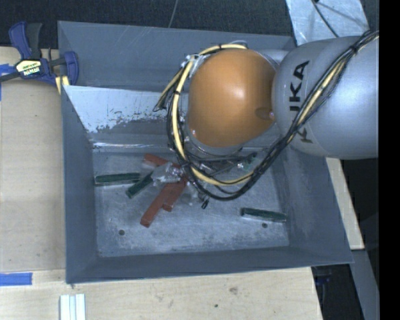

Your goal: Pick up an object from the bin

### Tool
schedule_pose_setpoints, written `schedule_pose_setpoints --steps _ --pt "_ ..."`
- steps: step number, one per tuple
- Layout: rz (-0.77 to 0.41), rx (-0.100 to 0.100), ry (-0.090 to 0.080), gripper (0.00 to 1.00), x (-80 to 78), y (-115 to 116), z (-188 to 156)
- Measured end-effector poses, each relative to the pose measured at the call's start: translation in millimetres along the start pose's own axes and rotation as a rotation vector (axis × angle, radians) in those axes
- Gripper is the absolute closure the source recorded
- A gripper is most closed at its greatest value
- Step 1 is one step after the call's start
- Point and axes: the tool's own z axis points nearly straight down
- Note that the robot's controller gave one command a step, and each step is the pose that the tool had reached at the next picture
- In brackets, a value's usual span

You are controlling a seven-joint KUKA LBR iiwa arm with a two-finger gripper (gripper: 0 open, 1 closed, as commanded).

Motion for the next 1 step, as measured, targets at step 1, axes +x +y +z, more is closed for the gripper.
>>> schedule_pose_setpoints --steps 1 --pt "-0.096 -0.004 0.002 1.00 2.2 -10.1 -27.8"
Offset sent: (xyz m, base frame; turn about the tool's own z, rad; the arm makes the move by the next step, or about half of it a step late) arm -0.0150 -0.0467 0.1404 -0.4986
